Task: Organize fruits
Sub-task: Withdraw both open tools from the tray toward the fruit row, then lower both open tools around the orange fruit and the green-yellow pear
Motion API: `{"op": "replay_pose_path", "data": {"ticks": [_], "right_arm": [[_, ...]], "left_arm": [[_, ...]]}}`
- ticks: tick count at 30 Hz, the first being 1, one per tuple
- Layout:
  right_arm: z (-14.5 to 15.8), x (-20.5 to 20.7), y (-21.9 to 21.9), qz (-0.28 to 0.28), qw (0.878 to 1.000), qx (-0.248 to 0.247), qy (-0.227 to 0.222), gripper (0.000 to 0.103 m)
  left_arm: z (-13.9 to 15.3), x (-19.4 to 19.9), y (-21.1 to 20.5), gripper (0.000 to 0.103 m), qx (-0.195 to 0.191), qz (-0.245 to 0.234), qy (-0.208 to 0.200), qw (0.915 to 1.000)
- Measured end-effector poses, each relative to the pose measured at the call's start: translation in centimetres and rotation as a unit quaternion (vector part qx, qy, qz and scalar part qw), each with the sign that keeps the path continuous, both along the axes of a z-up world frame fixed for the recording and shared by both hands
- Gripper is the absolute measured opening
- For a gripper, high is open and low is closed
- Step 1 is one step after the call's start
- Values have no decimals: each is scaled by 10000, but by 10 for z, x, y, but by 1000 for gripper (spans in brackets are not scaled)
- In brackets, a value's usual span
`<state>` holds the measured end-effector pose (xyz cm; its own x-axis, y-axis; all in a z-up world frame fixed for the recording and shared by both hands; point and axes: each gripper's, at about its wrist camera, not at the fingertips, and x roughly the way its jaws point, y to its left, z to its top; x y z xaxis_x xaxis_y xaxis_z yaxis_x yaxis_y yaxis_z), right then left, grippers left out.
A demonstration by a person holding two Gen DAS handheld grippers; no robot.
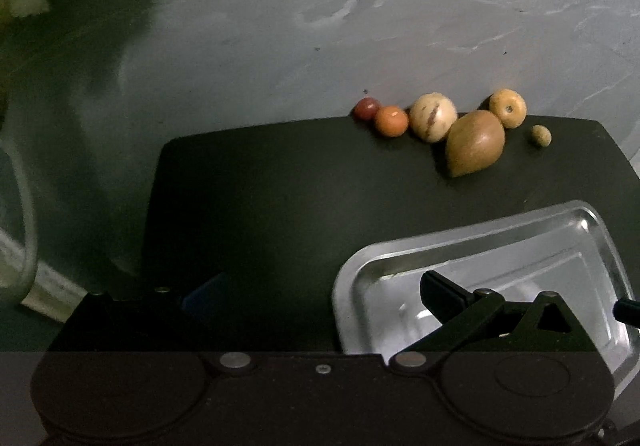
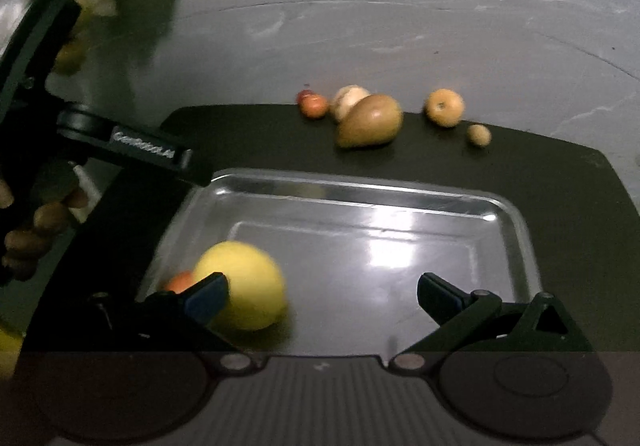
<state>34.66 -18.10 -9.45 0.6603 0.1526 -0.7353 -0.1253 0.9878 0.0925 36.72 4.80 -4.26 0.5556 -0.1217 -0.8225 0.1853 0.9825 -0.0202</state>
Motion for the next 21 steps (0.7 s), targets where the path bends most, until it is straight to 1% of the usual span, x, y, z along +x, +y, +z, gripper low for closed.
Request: {"op": "replay_pose_path", "data": {"ticks": [6,11,12,14,15,21], "right_arm": [[-1,26,-24,-98,9999,40,-104,103],[-2,54,-35,-8,9996,205,-199,103],[-4,65,-39,16,9994,274,-204,103],[-5,70,-41,19,9993,295,-210,103],[-8,83,-43,8,9992,330,-227,103],[-15,120,-46,45,9988,406,-272,103]], "left_arm": [[1,24,-25,102,-7,-35,-86,10000],[0,53,-37,102,-9,105,-165,9998],[-1,59,-39,102,-11,139,-176,9997],[-1,69,-41,102,-6,202,-202,9996],[-1,75,-43,102,-14,222,-219,9995],[-9,104,-51,102,-40,290,-234,9993]]}}
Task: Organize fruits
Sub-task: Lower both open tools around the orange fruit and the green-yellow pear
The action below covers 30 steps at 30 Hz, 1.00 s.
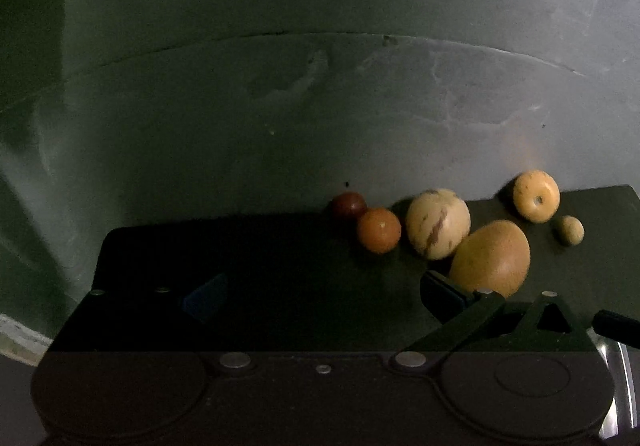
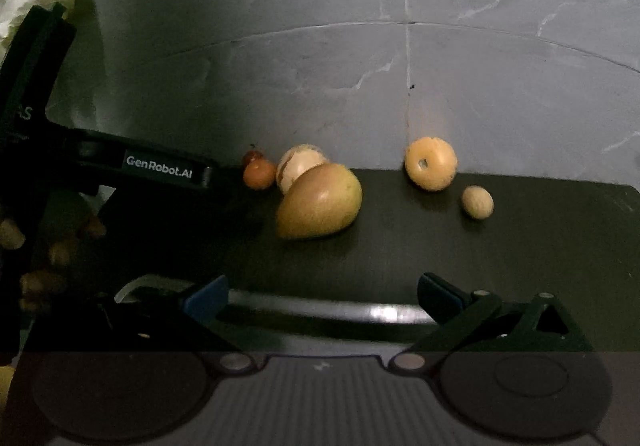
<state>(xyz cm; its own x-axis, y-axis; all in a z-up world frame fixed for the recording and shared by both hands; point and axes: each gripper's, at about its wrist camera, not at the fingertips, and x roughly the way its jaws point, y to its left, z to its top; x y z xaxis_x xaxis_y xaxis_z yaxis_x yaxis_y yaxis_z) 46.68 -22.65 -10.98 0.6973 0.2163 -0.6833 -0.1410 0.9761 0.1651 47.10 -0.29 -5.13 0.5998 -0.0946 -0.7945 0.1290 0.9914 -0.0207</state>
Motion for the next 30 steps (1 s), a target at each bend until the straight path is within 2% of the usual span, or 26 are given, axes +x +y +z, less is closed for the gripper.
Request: {"op": "replay_pose_path", "data": {"ticks": [13,18,22,30], "right_arm": [[-10,45,4,124,9998,166,-33,103],[-13,54,3,187,9994,305,13,102],[-17,60,2,171,9991,388,82,92],[-22,63,-1,132,9985,509,119,85]], "left_arm": [[-14,30,-5,101,-315,32,117,9994],[-17,35,-6,90,-430,35,172,9989],[-18,35,-3,87,-518,11,175,9985],[-22,37,-3,66,-703,-18,258,9972]]}}
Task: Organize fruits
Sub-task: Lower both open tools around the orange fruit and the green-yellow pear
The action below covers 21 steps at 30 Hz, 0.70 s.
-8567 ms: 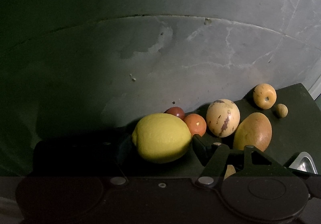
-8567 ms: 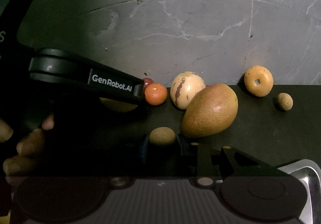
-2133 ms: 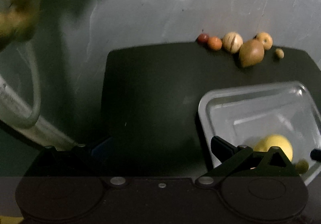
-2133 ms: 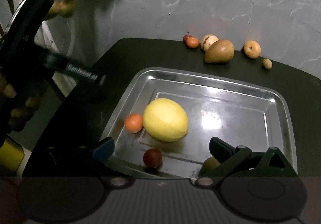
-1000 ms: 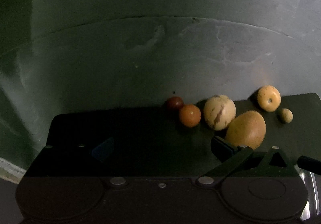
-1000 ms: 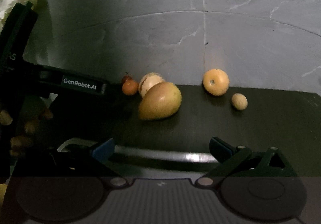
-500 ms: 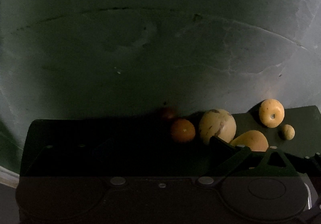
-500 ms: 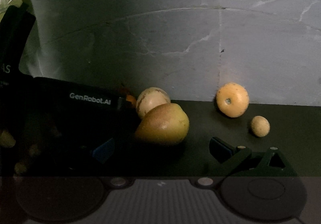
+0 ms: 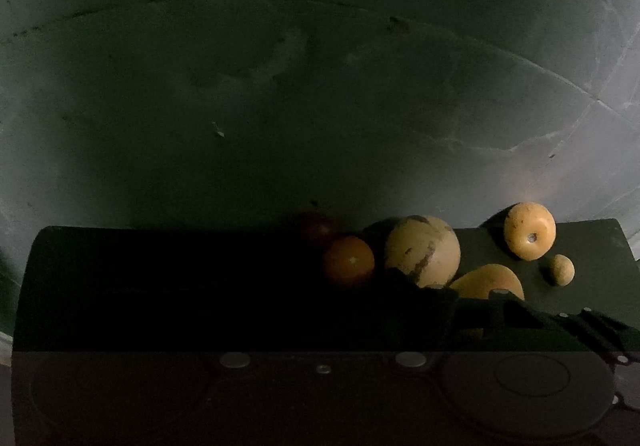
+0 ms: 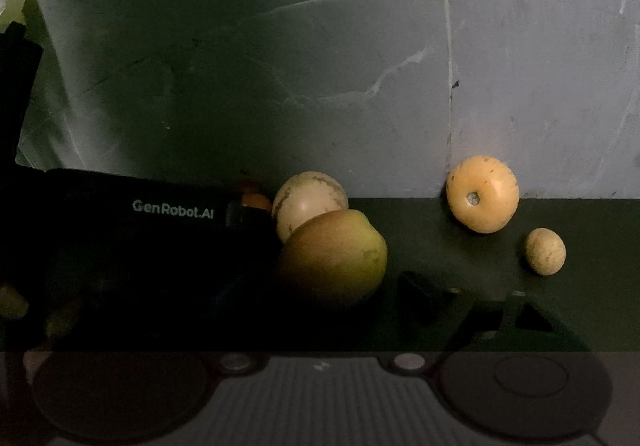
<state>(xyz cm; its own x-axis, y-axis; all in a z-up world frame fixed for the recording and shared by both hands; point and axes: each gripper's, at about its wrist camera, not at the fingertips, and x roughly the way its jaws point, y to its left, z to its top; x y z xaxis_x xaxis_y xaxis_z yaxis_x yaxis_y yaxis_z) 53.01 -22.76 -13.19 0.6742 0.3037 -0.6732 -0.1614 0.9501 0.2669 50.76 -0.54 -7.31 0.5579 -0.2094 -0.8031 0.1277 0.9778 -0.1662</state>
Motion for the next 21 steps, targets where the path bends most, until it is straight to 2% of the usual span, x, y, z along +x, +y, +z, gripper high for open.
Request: {"op": "replay_pose_path", "data": {"ticks": [6,10,15,21], "right_arm": [[-2,1,-4,-35,9999,114,-7,81],[-2,2,-5,-60,9999,149,-5,74],[-2,5,-5,-102,9998,157,-24,68],[-1,-1,-10,-143,9996,239,-78,67]], "left_arm": [[-3,4,-6,58,8,-8,-13,10000],[-4,7,-9,51,-4,-18,-10,10000],[-2,6,-11,34,-48,-157,-47,9999],[-4,5,-13,33,-37,-211,-100,9997]]}}
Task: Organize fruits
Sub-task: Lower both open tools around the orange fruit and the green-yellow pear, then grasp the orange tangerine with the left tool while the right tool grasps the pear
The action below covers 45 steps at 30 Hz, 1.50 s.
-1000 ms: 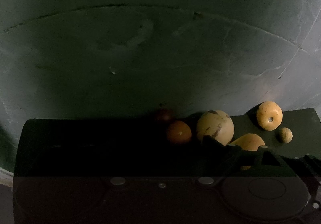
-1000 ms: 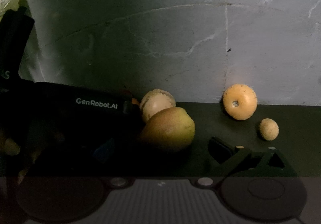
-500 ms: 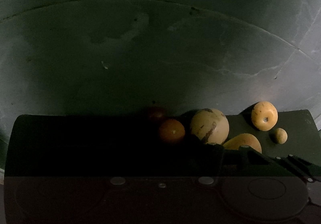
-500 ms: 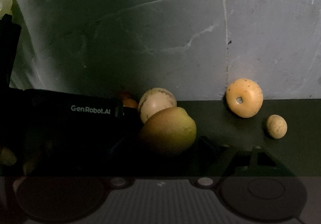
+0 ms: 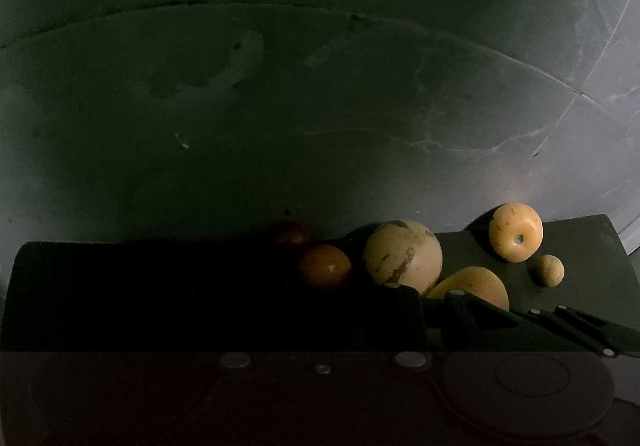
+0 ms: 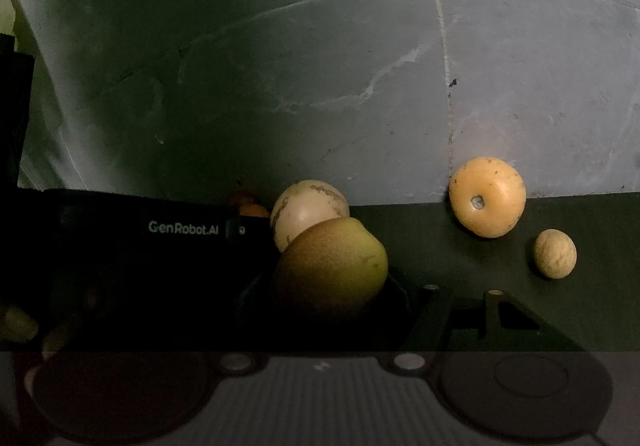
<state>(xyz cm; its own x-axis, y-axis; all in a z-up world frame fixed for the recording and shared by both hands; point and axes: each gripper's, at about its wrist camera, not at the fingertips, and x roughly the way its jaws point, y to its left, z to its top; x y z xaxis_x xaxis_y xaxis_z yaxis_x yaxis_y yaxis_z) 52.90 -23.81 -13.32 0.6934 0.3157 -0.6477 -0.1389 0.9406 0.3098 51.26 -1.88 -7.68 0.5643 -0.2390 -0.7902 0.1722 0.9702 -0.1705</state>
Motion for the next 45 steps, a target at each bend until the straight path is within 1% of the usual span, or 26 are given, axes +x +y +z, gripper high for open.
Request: {"op": "replay_pose_path", "data": {"ticks": [3,11,21,33,45], "right_arm": [[-1,-3,-4,-21,10000,66,-29,66],[-2,-16,-8,-82,9997,204,-88,65],[1,-32,-6,-218,9990,355,-130,64],[12,-50,-4,-391,9981,373,-304,64],[17,-84,-13,-690,9964,405,-265,64]], "left_arm": [[-2,-1,-5,32,18,-5,10,10000],[1,-12,-1,32,-7,6,23,10000],[5,-36,4,32,-88,-22,82,9999],[17,-59,7,32,-162,-89,18,9998],[25,-89,10,32,-241,-301,53,9992]]}}
